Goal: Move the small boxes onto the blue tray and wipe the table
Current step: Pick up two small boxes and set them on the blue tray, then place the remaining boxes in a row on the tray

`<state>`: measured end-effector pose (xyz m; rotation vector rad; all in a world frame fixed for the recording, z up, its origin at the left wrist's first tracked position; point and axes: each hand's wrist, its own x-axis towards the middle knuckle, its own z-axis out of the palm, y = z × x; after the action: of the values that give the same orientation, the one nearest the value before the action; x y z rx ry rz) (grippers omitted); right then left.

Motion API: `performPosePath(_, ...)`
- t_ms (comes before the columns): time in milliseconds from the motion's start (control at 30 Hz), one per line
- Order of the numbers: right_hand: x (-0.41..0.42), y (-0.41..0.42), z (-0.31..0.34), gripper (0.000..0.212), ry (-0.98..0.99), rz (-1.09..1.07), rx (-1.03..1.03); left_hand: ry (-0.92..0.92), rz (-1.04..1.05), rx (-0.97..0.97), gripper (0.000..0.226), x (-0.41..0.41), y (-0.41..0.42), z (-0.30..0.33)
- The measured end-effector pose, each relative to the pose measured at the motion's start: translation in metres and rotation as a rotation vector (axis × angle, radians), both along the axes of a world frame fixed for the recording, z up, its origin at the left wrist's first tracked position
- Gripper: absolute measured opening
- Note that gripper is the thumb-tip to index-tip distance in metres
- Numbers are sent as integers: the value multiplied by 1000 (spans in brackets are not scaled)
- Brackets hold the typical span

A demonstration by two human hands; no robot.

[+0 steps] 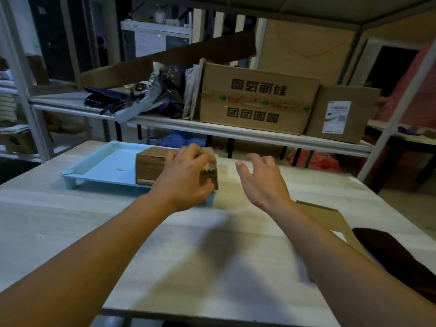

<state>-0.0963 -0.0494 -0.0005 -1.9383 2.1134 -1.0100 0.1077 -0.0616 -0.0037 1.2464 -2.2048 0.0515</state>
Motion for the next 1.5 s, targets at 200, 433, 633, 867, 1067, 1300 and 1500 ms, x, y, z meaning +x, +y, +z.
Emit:
performPosePath(200, -67, 61, -5, 61, 38, -137, 98, 12, -122, 157, 54, -83, 31, -13)
performPosePath(433, -130, 108, -27, 104, 188, -408, 560, 39, -163, 375, 59, -152, 61, -41)
performPosePath(633, -140, 121, -56, 113, 153, -397, 575, 49, -144, 462, 62, -173, 82, -64)
performPosePath(867, -142, 126, -17, 57, -1011, -37, 328, 279, -107, 494, 49, -149, 84, -53)
performPosePath(1067, -123, 123, 0, 71, -1544, 354, 410, 567, -121, 404, 47, -121, 96, -36)
performPosePath(1300, -79, 113, 7, 71, -1627, 500, 390, 500, -20, 180, 58, -87, 109, -36)
performPosePath(1500, -16, 93, 29, 58, -1418, 581, 299, 581, -37, 44, 57, -51, 126, -31)
